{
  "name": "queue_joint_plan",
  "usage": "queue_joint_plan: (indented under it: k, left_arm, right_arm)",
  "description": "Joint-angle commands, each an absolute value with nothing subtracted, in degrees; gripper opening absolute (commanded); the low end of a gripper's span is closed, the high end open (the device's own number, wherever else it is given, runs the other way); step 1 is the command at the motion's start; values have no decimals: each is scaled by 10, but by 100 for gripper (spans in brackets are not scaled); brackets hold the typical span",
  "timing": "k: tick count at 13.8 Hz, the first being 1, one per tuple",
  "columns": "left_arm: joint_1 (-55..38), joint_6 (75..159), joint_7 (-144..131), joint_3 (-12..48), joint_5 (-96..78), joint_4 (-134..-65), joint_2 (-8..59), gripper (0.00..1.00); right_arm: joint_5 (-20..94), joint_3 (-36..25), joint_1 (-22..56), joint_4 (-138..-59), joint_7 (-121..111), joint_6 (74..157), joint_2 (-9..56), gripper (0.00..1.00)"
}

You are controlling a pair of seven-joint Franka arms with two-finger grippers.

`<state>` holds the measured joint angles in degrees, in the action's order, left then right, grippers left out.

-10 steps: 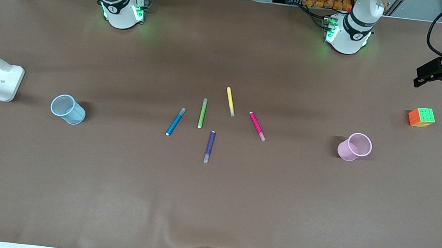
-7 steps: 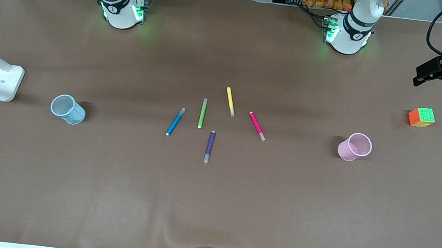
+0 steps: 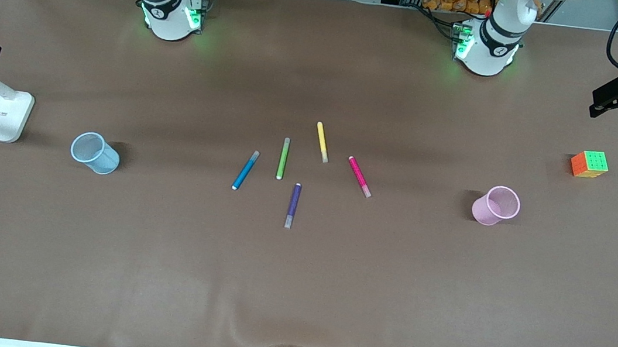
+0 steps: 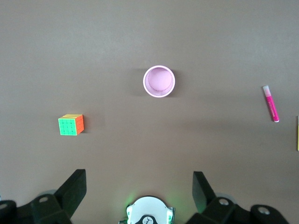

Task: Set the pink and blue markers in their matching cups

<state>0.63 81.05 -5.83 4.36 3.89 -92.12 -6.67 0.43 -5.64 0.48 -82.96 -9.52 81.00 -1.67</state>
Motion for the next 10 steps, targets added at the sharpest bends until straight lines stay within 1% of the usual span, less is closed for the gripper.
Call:
queue_joint_plan:
  k: [1, 10]
  left_arm:
    - [10, 793, -48, 47, 42, -909, -62, 100]
    - [8, 793, -58, 48, 42, -921, -67, 100]
  right_arm:
    - [-1, -56, 3, -824, -100, 803, -15, 100]
    - [-1, -56, 4, -828, -99, 803, -14, 100]
